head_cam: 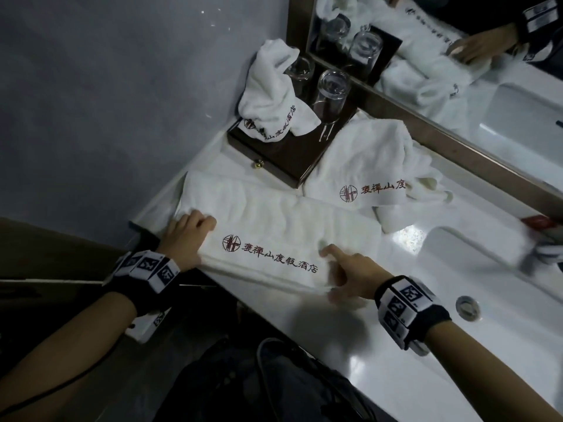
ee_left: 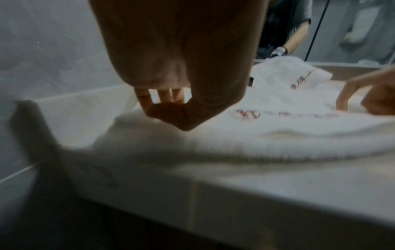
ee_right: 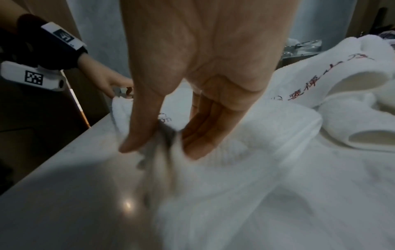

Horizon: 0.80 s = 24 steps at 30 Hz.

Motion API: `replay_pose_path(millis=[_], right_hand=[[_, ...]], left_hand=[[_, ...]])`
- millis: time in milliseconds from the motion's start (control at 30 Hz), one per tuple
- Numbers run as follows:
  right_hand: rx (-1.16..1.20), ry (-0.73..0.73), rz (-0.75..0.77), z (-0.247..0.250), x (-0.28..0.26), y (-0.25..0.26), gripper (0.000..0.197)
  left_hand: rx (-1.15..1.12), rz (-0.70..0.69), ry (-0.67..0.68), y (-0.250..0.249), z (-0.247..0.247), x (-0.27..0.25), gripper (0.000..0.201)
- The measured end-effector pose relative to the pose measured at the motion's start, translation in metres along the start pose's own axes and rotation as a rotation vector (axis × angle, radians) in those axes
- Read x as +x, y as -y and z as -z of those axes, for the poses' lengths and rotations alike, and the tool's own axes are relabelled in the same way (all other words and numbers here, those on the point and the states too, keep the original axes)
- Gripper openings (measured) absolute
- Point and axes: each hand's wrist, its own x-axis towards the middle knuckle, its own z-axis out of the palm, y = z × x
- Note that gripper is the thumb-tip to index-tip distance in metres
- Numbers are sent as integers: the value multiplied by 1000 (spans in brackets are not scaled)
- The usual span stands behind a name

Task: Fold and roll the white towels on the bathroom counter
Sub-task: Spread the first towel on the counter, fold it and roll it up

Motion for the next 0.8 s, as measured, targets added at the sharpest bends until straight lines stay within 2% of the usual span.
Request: replay_pose_path(millis=[67,133,200,267,367,433,533,600,700,800], right_hand=[[166,19,28,4,2,-2,52],[258,-208,23,11,5,-8,19],[316,-488,-67,17,7,-17,12],[356,-615,-175,19,8,-24,18],[407,-637,-278,16,9,-27,43],[412,-679,-353,14,10,-27,60],[560,-709,-401,12,7,-28,71],[645,-668,-433,11,4,-34,68],[658,-567,-438,6,2,-40,35],[769,-515,-398,2,1,-44,40]], left_hand=[[-22,10,-47,-12,4,5,43],[-110,-55,-154,-31,3,10,39],[-226,-183,-170,-53,-2,13,46],[-261,-311,-84,-76,-10,15,58],[-194,-434,13,-102,-24,20,82],[-126,-464,72,-115,-31,23,97],[14,-468,114,-126,-43,22,110],[61,-459,90,-129,-49,22,110],[24,-465,73,-134,-47,20,96],[-22,-476,76,-144,-43,18,76]])
